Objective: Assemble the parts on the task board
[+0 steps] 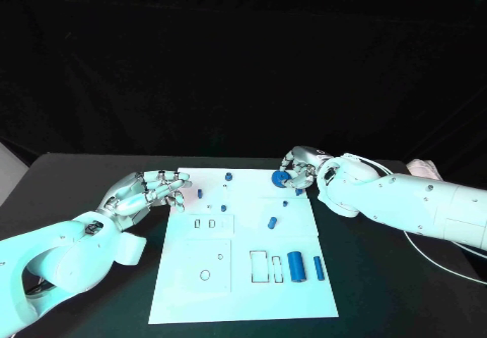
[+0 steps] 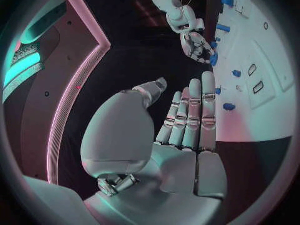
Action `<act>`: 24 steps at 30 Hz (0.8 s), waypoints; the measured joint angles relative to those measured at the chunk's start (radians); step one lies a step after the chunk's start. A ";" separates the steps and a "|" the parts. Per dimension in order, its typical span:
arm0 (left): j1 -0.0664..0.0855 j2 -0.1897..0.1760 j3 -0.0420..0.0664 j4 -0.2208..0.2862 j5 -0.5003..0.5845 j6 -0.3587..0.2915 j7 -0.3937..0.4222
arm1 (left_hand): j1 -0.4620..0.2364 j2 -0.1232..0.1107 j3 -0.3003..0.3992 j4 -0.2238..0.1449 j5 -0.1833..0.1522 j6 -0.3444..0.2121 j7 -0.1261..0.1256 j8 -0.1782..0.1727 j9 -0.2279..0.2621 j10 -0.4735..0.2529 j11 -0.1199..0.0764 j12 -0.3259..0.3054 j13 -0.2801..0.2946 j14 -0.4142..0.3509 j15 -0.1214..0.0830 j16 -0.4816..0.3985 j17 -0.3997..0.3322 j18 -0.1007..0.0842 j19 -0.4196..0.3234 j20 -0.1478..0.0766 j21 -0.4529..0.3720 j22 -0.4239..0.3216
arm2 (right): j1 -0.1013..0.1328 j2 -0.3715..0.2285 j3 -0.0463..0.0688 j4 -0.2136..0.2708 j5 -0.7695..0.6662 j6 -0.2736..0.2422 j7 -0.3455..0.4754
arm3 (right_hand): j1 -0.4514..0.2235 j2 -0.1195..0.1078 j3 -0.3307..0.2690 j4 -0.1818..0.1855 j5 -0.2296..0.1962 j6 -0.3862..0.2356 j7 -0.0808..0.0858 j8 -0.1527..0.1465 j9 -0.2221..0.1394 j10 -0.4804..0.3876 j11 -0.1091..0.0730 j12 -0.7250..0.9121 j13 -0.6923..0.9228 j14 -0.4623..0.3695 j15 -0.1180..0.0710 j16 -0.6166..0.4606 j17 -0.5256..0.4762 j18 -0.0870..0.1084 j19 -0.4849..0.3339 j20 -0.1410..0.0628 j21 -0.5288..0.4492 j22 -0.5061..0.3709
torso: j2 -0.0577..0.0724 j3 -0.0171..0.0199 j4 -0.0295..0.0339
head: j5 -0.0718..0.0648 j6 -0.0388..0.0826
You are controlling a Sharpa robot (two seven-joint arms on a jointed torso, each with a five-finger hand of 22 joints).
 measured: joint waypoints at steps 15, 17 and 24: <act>0.000 0.002 0.000 -0.003 0.000 0.001 -0.001 | 0.000 0.000 0.000 0.000 0.000 0.000 0.000 0.000 0.000 0.000 0.000 0.000 0.000 0.000 0.000 0.000 0.000 0.000 0.000 0.000 0.000 0.000 | -0.007 -0.007 -0.003 0.085 -0.027 -0.087 0.010 | -0.034 0.009 0.011 -0.006 -0.018 0.000 0.000 0.000 0.000 0.000 -0.014 0.006 0.000 -0.003 -0.011 0.000 0.000 0.000 0.000 -0.014 0.000 0.000 | 0.000 -0.0006 0.0014 | 0.002 0.003; 0.000 0.002 0.000 -0.003 0.000 0.001 -0.001 | 0.000 0.000 0.000 0.000 0.000 0.000 0.000 0.000 0.000 0.000 0.000 0.000 0.000 0.000 0.000 0.000 0.000 0.000 0.000 0.000 0.000 0.000 | -0.007 -0.005 -0.002 0.109 -0.037 -0.099 0.009 | -0.039 0.004 0.011 -0.006 -0.018 0.001 0.000 0.000 0.000 0.000 -0.014 0.006 0.000 -0.005 -0.012 0.000 0.000 0.000 0.000 -0.014 0.000 0.000 | -0.001 -0.0007 0.0007 | 0.004 0.004; 0.000 0.004 0.000 -0.003 0.000 0.002 -0.001 | 0.000 0.000 0.000 0.000 0.000 0.000 0.000 0.000 0.000 0.000 0.000 0.000 0.000 0.000 0.000 0.000 0.000 0.000 0.000 0.000 0.000 0.000 | -0.006 0.047 -0.001 0.165 -0.087 -0.125 0.002 | -0.048 -0.003 0.011 -0.006 -0.018 0.005 -0.003 0.001 0.000 0.000 -0.014 0.006 0.000 -0.002 -0.016 0.000 0.000 0.000 0.000 -0.014 0.000 0.000 | -0.001 -0.0006 0.0000 | 0.006 0.006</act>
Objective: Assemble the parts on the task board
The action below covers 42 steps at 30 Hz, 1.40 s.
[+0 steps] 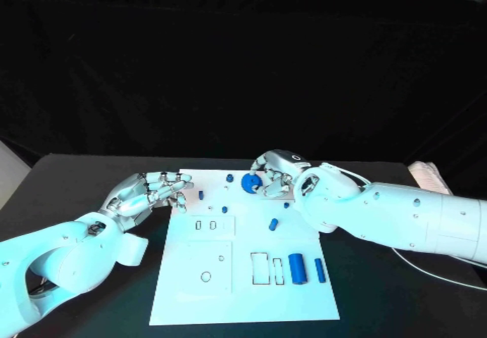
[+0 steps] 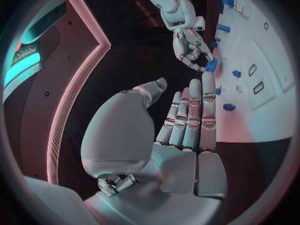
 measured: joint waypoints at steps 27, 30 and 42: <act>0.000 0.005 0.000 0.002 0.000 0.002 -0.001 | 0.000 0.000 0.000 0.000 0.000 0.000 0.000 0.000 0.000 0.000 0.000 0.000 0.000 0.000 0.000 0.000 0.000 0.000 0.000 0.000 0.000 0.000 | -0.030 0.178 -0.002 -0.092 -0.122 -0.033 -0.046 | 0.000 0.000 0.000 0.000 -0.001 0.001 -0.001 0.000 0.000 0.000 0.000 0.000 0.000 0.000 0.000 0.000 0.000 0.000 0.000 0.000 0.000 0.001 | 0.002 -0.0022 0.0027 | 0.001 -0.002; 0.000 0.005 0.000 0.002 0.000 0.002 -0.001 | 0.000 0.000 0.000 0.000 0.000 0.000 0.000 0.000 0.000 0.000 0.000 0.000 0.000 0.000 0.000 0.000 0.000 0.000 0.000 0.000 0.000 0.000 | -0.031 0.182 -0.002 -0.095 -0.128 -0.034 -0.052 | 0.000 0.000 0.000 0.000 -0.001 0.002 -0.001 0.000 0.000 0.000 0.000 0.000 0.000 0.000 0.000 0.000 0.000 0.000 0.000 0.000 0.000 0.001 | 0.003 -0.0013 0.0026 | 0.002 -0.003; 0.000 0.005 0.000 0.001 0.000 0.002 -0.001 | 0.000 0.000 0.000 0.000 0.000 0.000 0.000 0.000 0.000 0.000 0.000 0.000 0.000 0.000 0.000 0.000 0.000 0.000 0.000 0.000 0.000 0.000 | -0.031 0.194 -0.002 -0.112 -0.173 -0.040 -0.072 | -0.010 -0.011 -0.001 0.000 -0.001 0.004 -0.003 0.021 0.000 0.000 0.000 0.000 0.000 0.000 0.000 0.000 0.000 0.000 0.000 0.000 0.000 0.000 | 0.002 -0.0002 0.0019 | 0.008 -0.004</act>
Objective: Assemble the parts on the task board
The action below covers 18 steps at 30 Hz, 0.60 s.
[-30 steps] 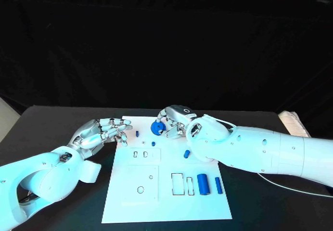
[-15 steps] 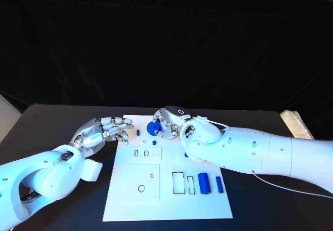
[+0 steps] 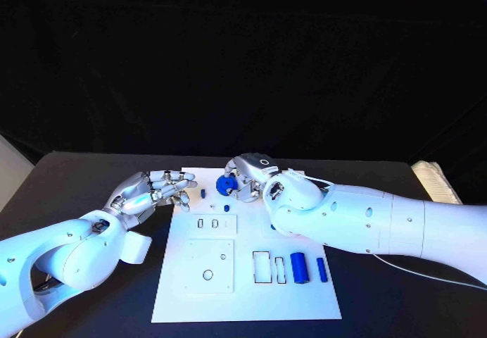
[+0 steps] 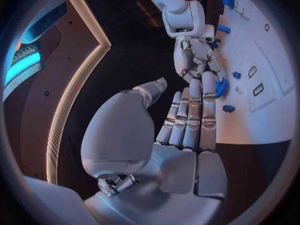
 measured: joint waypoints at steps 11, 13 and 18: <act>0.000 0.000 0.000 0.000 0.000 0.002 -0.001 | 0.000 0.000 0.000 0.000 0.000 0.000 0.000 0.000 0.001 -0.002 -0.002 0.000 0.000 0.000 0.000 0.000 -0.001 0.000 -0.004 0.001 0.004 0.001 | 0.000 0.007 0.000 -0.016 -0.037 0.002 -0.010 | -0.001 -0.001 0.000 0.000 -0.001 0.000 0.000 0.002 0.000 0.000 0.000 0.000 0.000 0.000 0.000 0.000 0.000 0.000 0.000 0.000 0.000 0.000 | 0.000 0.0002 -0.0003 | 0.002 0.001; 0.000 0.000 0.000 0.000 0.000 0.002 -0.001 | 0.000 0.000 0.000 0.000 0.000 0.000 0.000 0.000 0.002 -0.004 -0.004 0.000 0.001 0.000 0.000 0.000 -0.003 0.000 -0.007 0.000 0.006 0.002 | 0.000 0.009 0.000 -0.018 -0.041 0.003 -0.011 | -0.001 -0.001 0.000 0.000 -0.001 0.000 0.000 0.002 0.000 0.000 0.000 0.000 0.000 0.000 0.000 0.000 0.000 0.000 0.000 0.000 0.000 0.000 | 0.000 0.0002 -0.0002 | 0.002 0.000; 0.000 0.001 0.000 0.000 0.000 0.003 -0.002 | 0.000 0.000 0.000 0.000 0.000 0.000 0.000 0.000 0.002 -0.004 -0.004 0.000 0.001 0.000 0.000 0.000 -0.002 0.000 -0.007 0.000 0.006 0.002 | 0.000 0.014 0.000 -0.024 -0.044 0.008 -0.011 | -0.003 -0.003 -0.001 -0.001 -0.001 0.000 0.000 0.002 0.000 0.000 0.000 0.000 0.000 0.000 0.000 0.000 0.000 0.000 0.000 0.000 0.000 0.000 | 0.000 0.0002 -0.0001 | 0.002 -0.002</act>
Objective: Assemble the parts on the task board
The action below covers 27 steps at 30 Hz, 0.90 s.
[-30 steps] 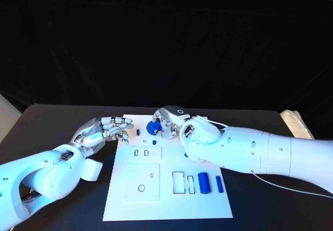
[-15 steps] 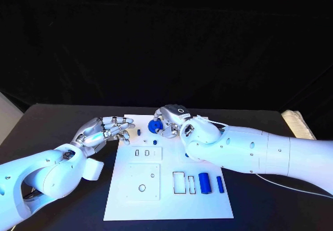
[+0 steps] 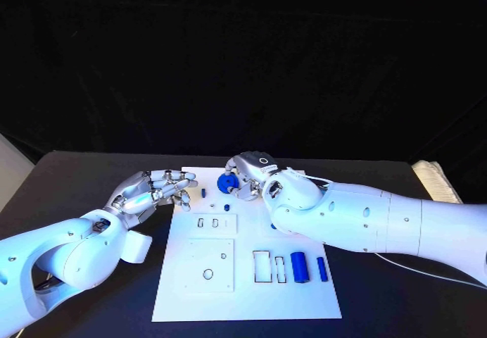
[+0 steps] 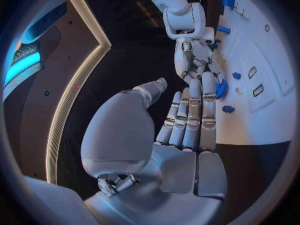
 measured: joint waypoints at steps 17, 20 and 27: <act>0.000 0.002 0.000 -0.002 0.000 0.002 -0.002 | 0.000 0.000 0.000 0.000 0.000 0.000 0.000 0.000 0.000 0.000 0.000 0.000 0.000 0.000 0.000 0.000 0.000 0.000 0.000 0.000 0.000 0.000 | 0.001 0.007 -0.001 -0.022 0.026 0.050 0.007 | -0.060 -0.025 -0.060 0.032 0.024 -0.024 -0.004 0.018 0.004 -0.002 0.016 -0.016 0.001 -0.004 0.011 0.000 0.000 0.000 0.000 0.000 0.000 0.000 | 0.000 -0.0002 -0.0005 | 0.004 -0.008; 0.000 0.002 0.000 -0.002 0.000 0.002 -0.002 | 0.000 0.000 0.000 0.000 0.000 0.000 0.000 0.000 0.000 0.000 0.000 0.000 0.000 0.000 0.000 0.000 0.000 0.000 0.000 0.000 0.000 0.000 | 0.001 0.006 -0.001 -0.023 0.031 0.053 0.007 | -0.060 -0.025 -0.061 0.033 0.024 -0.024 -0.004 0.018 0.004 -0.002 0.016 -0.016 0.001 -0.004 0.011 0.000 0.000 0.000 0.000 0.000 0.000 0.000 | 0.000 -0.0001 -0.0006 | 0.004 -0.009; 0.000 0.003 0.000 -0.004 0.000 0.003 -0.002 | 0.000 0.000 0.000 0.000 0.000 0.000 0.000 0.000 0.000 0.000 0.000 0.000 0.000 0.000 0.000 0.000 0.000 0.000 0.000 0.000 0.000 0.000 | -0.001 0.006 -0.004 -0.027 0.043 0.056 0.008 | -0.060 -0.025 -0.109 0.047 -0.026 -0.069 0.007 -0.010 -0.013 -0.018 0.033 -0.037 0.000 -0.001 0.026 0.000 0.000 0.000 0.000 0.011 0.000 0.000 | 0.000 -0.0001 -0.0010 | 0.004 -0.007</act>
